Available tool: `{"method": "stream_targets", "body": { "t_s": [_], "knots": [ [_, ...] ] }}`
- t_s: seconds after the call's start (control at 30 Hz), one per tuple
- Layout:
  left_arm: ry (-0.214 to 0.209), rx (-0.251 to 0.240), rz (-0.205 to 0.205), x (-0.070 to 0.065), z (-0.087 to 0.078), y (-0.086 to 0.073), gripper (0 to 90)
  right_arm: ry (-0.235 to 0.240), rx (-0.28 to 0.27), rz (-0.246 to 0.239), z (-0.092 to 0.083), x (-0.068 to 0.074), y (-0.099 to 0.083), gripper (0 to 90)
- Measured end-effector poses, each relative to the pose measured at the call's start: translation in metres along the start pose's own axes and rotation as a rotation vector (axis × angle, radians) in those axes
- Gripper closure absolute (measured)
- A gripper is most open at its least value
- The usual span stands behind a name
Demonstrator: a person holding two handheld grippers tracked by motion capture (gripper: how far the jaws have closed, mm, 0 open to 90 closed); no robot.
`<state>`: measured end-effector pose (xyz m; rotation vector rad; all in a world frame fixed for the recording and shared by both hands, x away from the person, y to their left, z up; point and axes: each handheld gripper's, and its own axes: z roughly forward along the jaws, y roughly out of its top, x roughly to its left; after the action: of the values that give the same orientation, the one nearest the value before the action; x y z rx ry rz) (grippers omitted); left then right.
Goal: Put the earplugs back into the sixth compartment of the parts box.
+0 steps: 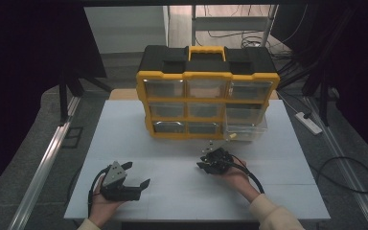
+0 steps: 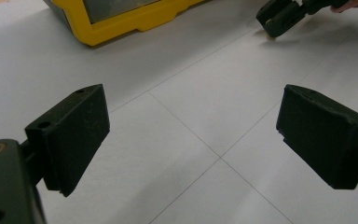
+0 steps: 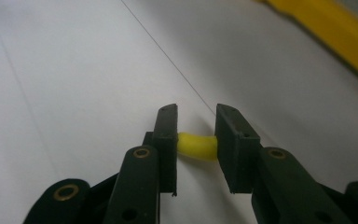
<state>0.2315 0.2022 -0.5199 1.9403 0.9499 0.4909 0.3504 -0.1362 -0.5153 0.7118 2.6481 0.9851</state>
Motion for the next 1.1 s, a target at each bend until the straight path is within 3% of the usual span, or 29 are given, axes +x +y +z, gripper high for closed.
{"method": "stream_targets", "body": {
  "t_s": [0.17, 0.47, 1.1],
  "knots": [
    [-0.001, -0.001, -0.001, 0.0, 0.0, 0.0, 9.3, -0.008, -0.074, -0.033, -0.018, 0.009, 0.009, 70.8],
    [-0.001, -0.002, -0.002, 0.0, -0.001, 0.0, 9.3, -0.023, -0.212, -0.018, -0.052, 0.009, 0.023, 70.8],
    [0.0, -0.005, -0.004, 0.001, -0.001, 0.0, 9.3, -0.035, -0.382, -0.002, -0.107, 0.01, 0.043, 70.9]
  ]
}}
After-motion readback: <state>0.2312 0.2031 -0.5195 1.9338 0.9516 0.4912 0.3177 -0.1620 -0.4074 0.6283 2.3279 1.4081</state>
